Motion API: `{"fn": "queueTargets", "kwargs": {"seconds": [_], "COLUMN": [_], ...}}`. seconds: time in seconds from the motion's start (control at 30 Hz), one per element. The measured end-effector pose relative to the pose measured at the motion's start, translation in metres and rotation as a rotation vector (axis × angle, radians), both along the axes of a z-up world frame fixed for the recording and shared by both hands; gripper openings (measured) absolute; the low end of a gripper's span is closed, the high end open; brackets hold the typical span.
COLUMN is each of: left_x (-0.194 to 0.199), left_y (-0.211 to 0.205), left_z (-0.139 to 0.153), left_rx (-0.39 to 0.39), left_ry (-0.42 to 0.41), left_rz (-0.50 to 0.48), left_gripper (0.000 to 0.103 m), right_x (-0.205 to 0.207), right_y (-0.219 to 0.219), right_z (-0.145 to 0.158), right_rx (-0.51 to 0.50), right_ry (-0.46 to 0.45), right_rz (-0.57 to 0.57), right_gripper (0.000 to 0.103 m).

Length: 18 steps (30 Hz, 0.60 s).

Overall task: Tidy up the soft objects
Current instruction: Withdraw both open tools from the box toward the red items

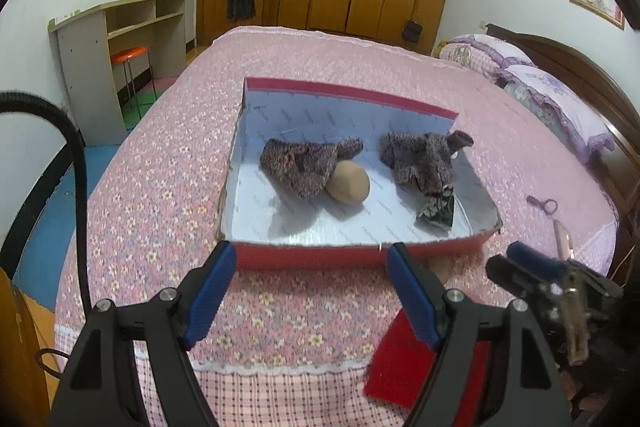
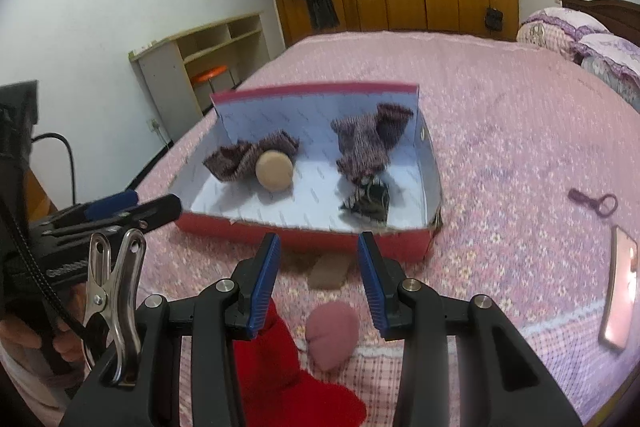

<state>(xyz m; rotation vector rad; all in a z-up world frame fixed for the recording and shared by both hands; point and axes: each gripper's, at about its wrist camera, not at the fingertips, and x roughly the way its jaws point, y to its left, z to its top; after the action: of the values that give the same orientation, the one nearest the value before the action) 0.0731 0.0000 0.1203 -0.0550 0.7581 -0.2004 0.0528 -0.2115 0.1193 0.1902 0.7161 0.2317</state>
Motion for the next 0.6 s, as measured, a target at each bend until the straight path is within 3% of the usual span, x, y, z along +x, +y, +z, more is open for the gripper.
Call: {"fn": "queueTargets", "kwargs": {"seconds": [0.6], "left_x": [-0.004], "left_y": [0.006], "left_z": [-0.028], "left_rx": [0.000], "left_ry": [0.046], "left_rz": [-0.006], "left_gripper": [0.081], "right_x": [0.028], "right_y": [0.009], "right_z": [-0.048], "right_rx": [0.012], "right_ry": [0.145], "right_rz": [-0.010], "right_gripper": [0.041]}}
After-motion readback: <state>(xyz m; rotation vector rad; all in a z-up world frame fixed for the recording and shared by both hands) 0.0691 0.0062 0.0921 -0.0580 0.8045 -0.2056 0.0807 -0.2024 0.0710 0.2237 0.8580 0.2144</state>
